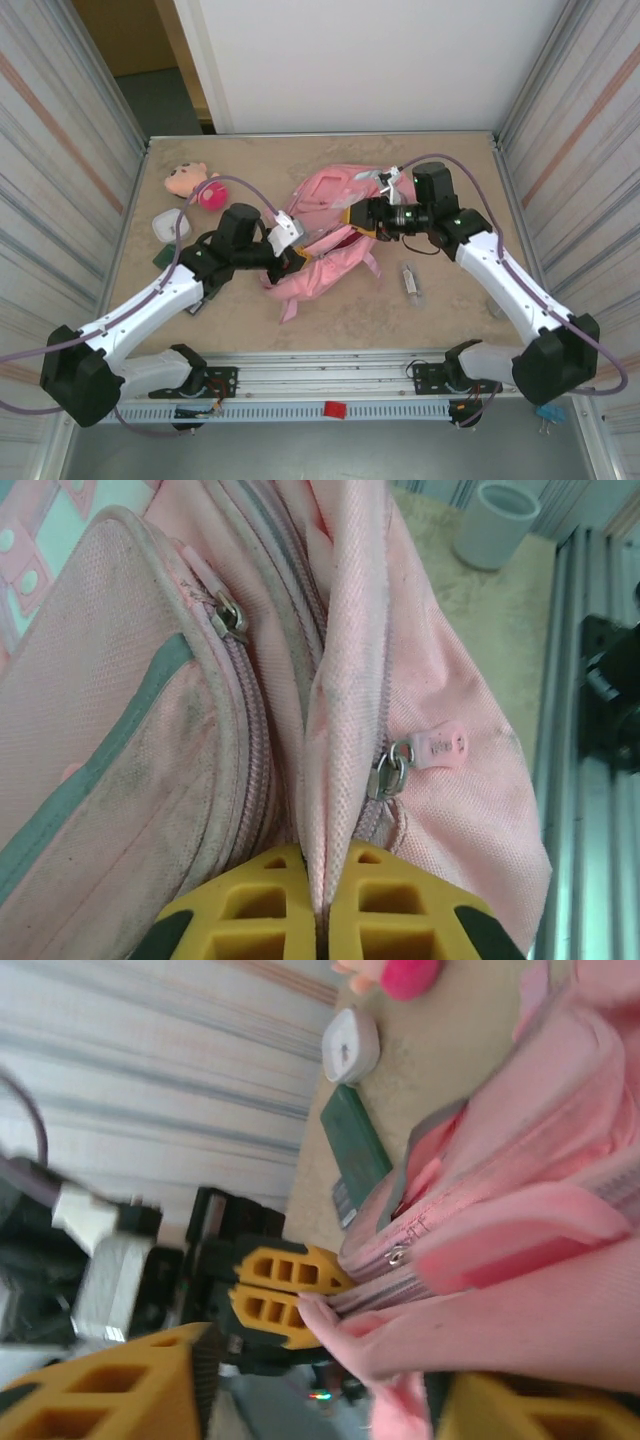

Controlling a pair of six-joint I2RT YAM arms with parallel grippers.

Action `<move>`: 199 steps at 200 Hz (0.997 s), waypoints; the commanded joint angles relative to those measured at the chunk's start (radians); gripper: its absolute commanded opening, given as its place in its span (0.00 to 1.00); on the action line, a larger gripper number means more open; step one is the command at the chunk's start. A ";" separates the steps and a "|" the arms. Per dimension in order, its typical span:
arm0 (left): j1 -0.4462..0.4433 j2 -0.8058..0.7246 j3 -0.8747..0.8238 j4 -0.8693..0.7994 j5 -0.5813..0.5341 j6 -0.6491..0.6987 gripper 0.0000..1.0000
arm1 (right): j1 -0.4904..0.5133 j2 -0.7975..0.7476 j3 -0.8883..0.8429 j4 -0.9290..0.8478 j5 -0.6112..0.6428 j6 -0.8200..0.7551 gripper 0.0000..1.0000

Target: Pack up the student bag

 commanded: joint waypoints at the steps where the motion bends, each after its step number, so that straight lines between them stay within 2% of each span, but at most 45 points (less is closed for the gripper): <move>1: 0.016 -0.016 0.056 0.076 0.127 -0.114 0.00 | 0.005 -0.134 -0.081 0.048 0.083 -0.317 0.63; 20: 0.018 -0.014 0.065 0.078 0.059 -0.166 0.00 | -0.002 -0.238 -0.128 0.012 0.265 -0.324 0.72; 38: 0.018 -0.012 0.065 0.078 -0.064 -0.268 0.00 | -0.015 -0.306 -0.104 -0.065 0.377 -0.232 0.79; 51: 0.018 -0.013 0.051 0.100 -0.118 -0.353 0.00 | -0.013 -0.343 -0.076 -0.133 0.413 -0.164 0.84; 72: 0.007 -0.025 0.029 0.134 -0.173 -0.451 0.00 | 0.007 -0.387 -0.065 -0.245 0.471 0.024 0.85; 90: -0.028 -0.032 0.025 0.141 -0.224 -0.500 0.00 | 0.093 -0.410 -0.105 -0.278 0.484 0.201 0.82; 119: -0.077 -0.020 0.040 0.136 -0.269 -0.538 0.00 | 0.359 -0.394 -0.169 -0.213 0.642 0.361 0.82; 136: -0.089 -0.010 0.043 0.144 -0.266 -0.564 0.00 | 0.414 -0.343 -0.208 -0.115 0.637 0.404 0.82; 172: -0.106 -0.007 0.052 0.154 -0.244 -0.576 0.00 | 0.416 -0.215 -0.247 0.037 0.597 0.407 0.79; 181: -0.107 -0.009 0.053 0.157 -0.235 -0.582 0.00 | 0.414 -0.164 -0.248 0.081 0.583 0.391 0.77; 199: -0.108 -0.011 0.051 0.179 -0.208 -0.596 0.00 | 0.403 -0.110 -0.242 0.134 0.551 0.379 0.65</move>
